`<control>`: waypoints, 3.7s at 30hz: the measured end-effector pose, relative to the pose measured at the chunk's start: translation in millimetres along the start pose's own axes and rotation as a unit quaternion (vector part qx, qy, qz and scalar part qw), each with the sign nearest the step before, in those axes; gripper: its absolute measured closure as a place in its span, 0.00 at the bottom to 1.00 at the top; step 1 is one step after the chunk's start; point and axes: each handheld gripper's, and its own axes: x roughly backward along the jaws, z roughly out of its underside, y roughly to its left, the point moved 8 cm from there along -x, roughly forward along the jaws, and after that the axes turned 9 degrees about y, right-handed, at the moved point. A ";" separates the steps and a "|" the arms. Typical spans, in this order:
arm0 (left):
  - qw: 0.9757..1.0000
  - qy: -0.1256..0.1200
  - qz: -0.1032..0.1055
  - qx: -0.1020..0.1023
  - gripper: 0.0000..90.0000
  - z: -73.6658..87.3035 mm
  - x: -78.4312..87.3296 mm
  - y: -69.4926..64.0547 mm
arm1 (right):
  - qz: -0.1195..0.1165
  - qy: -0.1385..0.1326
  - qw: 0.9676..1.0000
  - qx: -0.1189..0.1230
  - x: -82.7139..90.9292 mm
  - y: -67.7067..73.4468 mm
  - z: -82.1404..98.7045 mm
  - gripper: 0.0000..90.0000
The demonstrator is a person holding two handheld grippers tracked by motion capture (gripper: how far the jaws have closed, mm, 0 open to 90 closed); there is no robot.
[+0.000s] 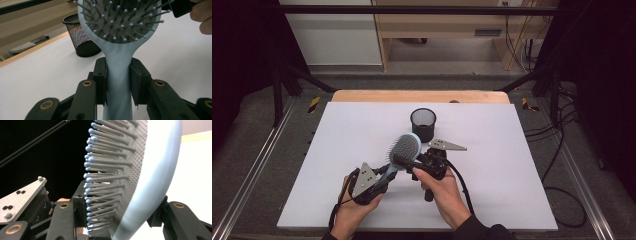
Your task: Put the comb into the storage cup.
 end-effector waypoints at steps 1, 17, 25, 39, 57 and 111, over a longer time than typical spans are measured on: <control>1.000 -0.001 0.000 0.001 0.77 0.0 0.2 0.3 | 0.000 0.000 1.000 0.000 -0.1 0.2 -0.2 0.54; 1.000 -0.002 0.007 0.007 0.77 1.1 -0.5 0.1 | 0.000 0.002 1.000 0.001 -0.3 2.2 -0.7 0.56; 1.000 -0.005 0.016 0.017 0.77 2.7 -1.7 0.4 | -0.001 0.005 1.000 -0.003 -0.7 1.7 -0.3 0.56; 0.999 -0.025 -0.002 0.035 0.58 0.7 2.4 5.1 | 0.002 -0.002 1.000 -0.007 4.0 -1.5 -4.0 0.57; 0.997 -0.038 -0.022 0.062 0.35 1.1 5.4 15.5 | 0.047 -0.025 0.999 0.003 32.4 -21.6 -37.5 0.57; 0.991 -0.037 -0.042 0.121 0.10 10.2 6.5 36.6 | 0.104 -0.068 0.992 0.005 55.5 -56.8 -119.2 0.57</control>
